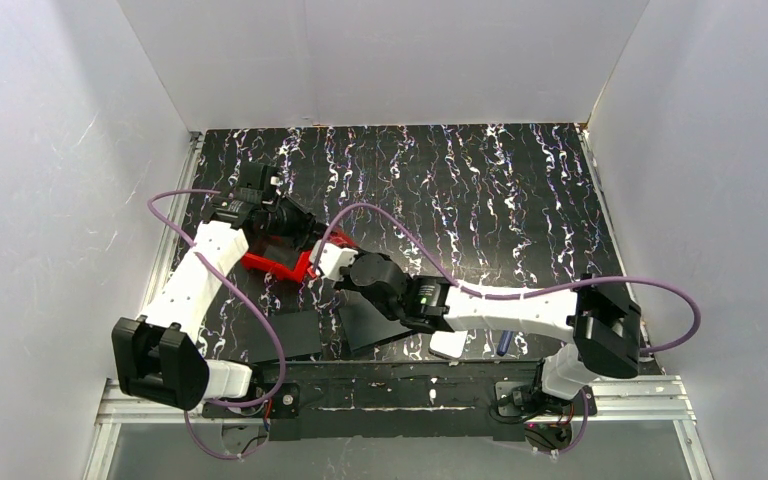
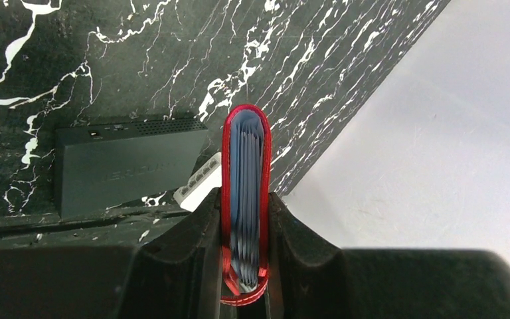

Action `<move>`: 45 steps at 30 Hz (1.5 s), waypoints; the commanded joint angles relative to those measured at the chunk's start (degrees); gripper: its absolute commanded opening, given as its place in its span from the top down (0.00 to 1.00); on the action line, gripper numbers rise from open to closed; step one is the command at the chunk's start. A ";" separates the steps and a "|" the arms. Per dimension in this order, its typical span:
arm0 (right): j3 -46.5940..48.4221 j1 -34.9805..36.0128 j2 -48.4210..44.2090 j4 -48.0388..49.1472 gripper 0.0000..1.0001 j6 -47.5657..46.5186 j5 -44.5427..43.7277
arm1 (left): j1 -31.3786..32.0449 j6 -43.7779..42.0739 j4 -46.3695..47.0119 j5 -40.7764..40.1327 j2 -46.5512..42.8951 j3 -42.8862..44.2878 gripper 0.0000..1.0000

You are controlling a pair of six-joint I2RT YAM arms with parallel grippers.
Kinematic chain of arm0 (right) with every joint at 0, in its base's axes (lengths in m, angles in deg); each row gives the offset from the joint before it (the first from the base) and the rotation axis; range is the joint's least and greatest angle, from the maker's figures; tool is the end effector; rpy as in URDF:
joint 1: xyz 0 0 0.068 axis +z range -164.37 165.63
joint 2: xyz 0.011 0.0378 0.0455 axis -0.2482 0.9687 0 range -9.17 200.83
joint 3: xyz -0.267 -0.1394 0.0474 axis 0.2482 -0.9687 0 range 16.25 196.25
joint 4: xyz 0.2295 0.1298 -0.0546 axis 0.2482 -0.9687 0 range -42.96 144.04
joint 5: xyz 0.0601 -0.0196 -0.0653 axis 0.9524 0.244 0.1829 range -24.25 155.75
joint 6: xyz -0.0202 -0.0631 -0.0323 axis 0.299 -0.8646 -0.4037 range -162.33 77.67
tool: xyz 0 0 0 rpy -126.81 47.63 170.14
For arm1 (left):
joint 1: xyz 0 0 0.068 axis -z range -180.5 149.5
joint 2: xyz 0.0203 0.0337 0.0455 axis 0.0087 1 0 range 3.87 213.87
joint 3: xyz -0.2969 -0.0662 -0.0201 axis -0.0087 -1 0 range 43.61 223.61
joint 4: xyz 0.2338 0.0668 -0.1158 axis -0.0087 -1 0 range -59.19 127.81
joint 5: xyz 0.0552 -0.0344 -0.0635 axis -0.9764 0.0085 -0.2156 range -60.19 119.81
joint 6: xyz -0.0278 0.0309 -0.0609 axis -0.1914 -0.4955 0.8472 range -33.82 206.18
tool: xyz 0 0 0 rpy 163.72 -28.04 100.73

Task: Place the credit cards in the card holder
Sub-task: Close the card holder at the center of the board.

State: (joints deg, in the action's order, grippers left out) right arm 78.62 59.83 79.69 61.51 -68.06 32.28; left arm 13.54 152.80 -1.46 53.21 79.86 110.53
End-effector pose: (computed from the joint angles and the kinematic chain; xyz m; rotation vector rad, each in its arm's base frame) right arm 0.1378 0.3623 0.3103 -1.1333 1.4576 0.0333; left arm 0.2797 -0.0951 0.3235 -0.9826 2.4591 -1.0668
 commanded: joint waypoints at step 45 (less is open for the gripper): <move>-16.87 -44.10 -6.06 1.51 0.32 61.00 51.61 | 8.45 -4.10 67.78 21.23 18.63 -19.50 1.00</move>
State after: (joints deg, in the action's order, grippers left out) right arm 52.39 16.50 78.45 103.60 28.29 86.78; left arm 21.54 158.32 73.28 68.94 92.61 89.31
